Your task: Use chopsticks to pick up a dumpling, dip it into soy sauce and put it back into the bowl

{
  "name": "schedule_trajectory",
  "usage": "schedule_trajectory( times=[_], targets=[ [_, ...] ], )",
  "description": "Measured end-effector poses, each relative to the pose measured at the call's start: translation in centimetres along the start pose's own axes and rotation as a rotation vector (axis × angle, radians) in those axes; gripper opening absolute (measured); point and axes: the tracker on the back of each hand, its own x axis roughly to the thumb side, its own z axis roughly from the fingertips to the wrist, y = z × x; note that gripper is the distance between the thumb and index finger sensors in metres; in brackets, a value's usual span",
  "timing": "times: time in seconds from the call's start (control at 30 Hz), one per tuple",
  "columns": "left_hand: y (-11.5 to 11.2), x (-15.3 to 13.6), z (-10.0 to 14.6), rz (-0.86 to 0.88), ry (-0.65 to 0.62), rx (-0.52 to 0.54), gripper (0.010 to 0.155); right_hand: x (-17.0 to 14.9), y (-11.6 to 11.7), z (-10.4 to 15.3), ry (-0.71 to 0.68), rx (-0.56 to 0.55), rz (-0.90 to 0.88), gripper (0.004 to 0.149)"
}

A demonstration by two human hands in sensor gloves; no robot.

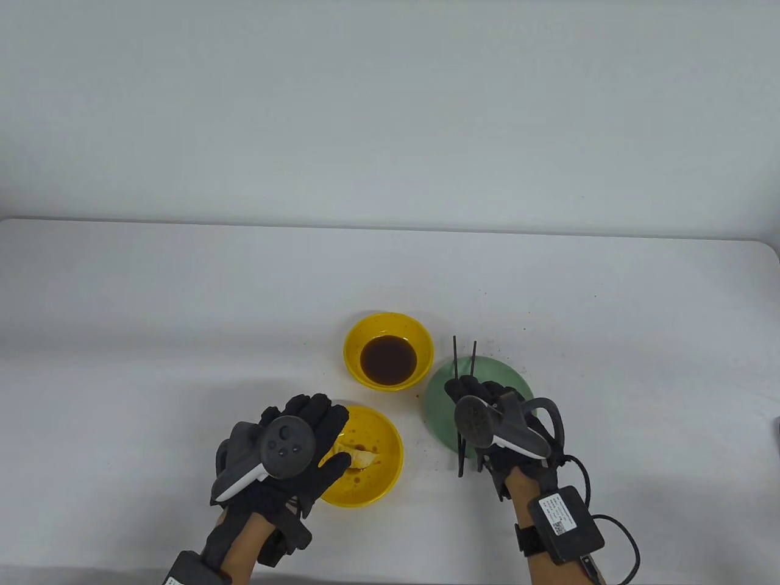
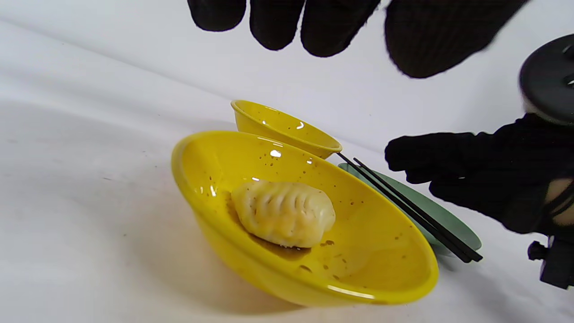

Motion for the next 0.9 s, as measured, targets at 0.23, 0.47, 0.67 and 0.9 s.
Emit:
schedule_trajectory(
  times=[0.23,0.47,0.67,0.9],
  targets=[
    [0.0,-0.2,0.0,0.005,0.011,-0.01,0.076,1.7,1.9,-0.8,-0.043,0.039,0.186,0.069],
    [0.1,0.0,0.1,0.004,-0.001,0.0,0.076,2.0,2.1,-1.0,-0.055,0.003,0.173,0.055],
    [0.2,0.0,0.1,0.008,-0.004,0.001,0.075,1.7,1.5,-0.8,-0.061,-0.095,0.131,0.048],
    [0.5,-0.4,0.2,0.032,0.004,0.012,0.075,-1.2,-3.1,1.6,-0.099,-0.424,-0.4,0.053]
  ],
)
